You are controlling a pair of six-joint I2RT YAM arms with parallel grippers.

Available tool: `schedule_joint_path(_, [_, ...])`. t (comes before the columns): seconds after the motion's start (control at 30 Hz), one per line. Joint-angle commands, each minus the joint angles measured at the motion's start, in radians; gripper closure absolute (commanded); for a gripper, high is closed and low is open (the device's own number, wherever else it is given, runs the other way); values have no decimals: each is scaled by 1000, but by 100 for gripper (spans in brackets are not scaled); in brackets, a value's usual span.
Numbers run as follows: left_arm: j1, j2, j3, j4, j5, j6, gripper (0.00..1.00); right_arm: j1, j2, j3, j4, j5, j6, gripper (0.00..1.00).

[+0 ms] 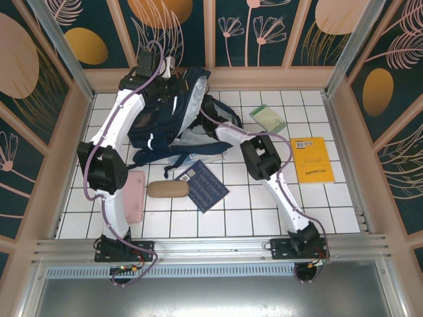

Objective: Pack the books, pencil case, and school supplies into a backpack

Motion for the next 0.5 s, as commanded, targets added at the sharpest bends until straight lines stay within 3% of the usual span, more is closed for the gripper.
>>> schedule_joint_path(0.0, [17,-66,1,143,40,1,100,-8,-118,-46,-85,5,-81,36])
schedule_joint_path(0.27, [23,-75,-41,160,24,12,100,-8,-232,-124,-213,43,-169,28])
schedule_joint_path(0.37, [23,-82,-66,174,28,10,100,-8,-261,-138,-282,79,-200,13])
schedule_joint_path(0.47, [23,-88,-90,188,30,8,100,-9,-261,-115,-390,110,-230,11])
